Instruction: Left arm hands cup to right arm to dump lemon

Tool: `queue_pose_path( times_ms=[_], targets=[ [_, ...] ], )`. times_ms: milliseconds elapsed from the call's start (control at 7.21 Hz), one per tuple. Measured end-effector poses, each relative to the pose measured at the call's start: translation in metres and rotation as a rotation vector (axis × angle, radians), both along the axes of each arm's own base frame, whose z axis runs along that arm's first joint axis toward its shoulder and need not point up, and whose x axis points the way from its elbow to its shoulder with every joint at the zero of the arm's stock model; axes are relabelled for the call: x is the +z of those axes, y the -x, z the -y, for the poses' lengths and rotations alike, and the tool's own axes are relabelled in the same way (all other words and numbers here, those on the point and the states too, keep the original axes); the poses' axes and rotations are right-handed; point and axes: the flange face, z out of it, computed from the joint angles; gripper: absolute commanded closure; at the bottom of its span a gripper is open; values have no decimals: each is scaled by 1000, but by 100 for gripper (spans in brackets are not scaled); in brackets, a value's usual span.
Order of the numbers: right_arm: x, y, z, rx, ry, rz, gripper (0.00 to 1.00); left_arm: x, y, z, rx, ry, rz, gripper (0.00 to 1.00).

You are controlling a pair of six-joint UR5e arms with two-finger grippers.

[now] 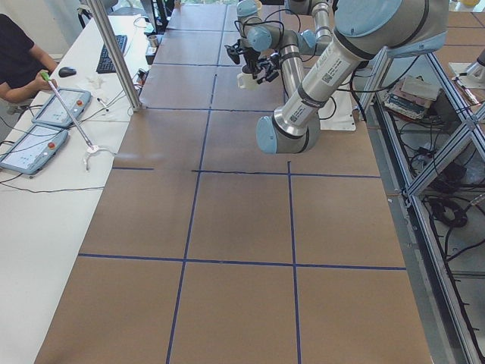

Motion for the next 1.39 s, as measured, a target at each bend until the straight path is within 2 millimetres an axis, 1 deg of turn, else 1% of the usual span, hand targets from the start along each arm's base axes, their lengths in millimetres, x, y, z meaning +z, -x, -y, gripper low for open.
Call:
queue_pose_path(
  times_ms=[416,555,694,833,971,1110,1249,1388],
  targets=[
    [0,0,0,0,0,-1,2,-5,-1,-10,11,0,-13,97],
    [2,1,0,4,0,-6,7,-7,1,-13,14,-1,-20,94],
    [6,4,1,16,-2,-16,24,-9,1,-15,16,-2,-25,92],
    [10,7,2,31,-3,-26,52,-10,2,-16,17,-3,-29,86],
    [12,8,2,39,-5,-33,66,-10,2,-16,18,-3,-29,68],
    [13,9,1,39,-9,-41,73,-10,3,-17,19,-2,-30,1],
    [14,9,0,37,-15,-51,79,-11,4,-17,19,-2,-32,0],
    [13,10,-2,33,-19,-53,82,-13,7,-19,17,-7,-40,0]
  ],
)
